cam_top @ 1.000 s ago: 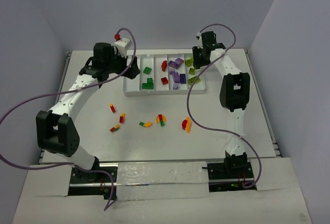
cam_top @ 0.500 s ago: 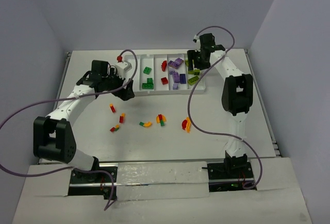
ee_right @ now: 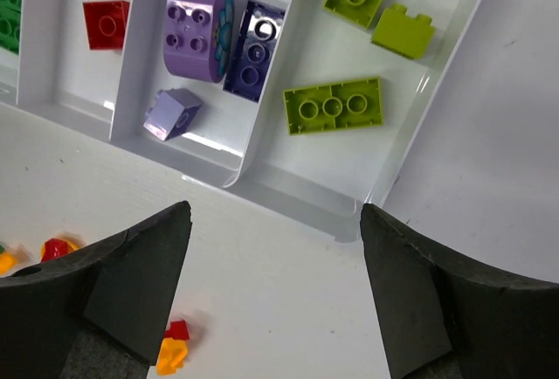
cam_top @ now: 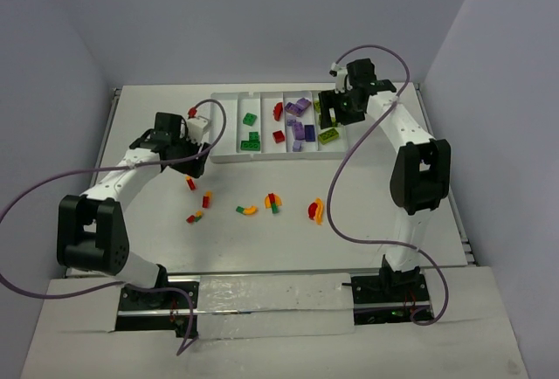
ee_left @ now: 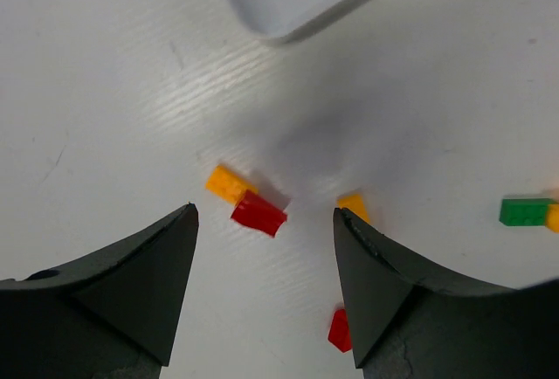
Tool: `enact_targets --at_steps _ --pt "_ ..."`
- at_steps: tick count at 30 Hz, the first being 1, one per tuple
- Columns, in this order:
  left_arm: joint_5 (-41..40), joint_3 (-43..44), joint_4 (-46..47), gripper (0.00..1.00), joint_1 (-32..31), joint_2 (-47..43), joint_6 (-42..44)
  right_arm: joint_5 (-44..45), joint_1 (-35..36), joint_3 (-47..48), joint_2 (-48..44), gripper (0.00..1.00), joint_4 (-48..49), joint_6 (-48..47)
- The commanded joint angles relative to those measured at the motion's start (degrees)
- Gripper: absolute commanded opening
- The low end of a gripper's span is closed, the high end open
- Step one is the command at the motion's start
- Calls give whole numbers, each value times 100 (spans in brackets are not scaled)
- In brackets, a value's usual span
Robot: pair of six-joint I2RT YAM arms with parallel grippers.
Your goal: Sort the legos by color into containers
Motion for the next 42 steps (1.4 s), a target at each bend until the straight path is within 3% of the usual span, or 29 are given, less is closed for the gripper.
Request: enact_targets --at_steps 1,7,17,26,42 --pt "-772 -209 134 73 38 24 -822 23 39 -183 -344 85 -30 -106" --pt "-490 211 -675 69 72 576 -1653 -116 47 -192 -268 85 -52 -97" --pt "-775 357 -506 65 91 945 -2319 -226 48 -181 -241 85 -71 -123" --pt "-1351 412 -416 48 91 1248 -2362 -372 48 -150 -206 84 -79 -123" --pt "-1474 357 -233 32 91 1059 -2178 -459 57 -146 -178 83 -62 -114"
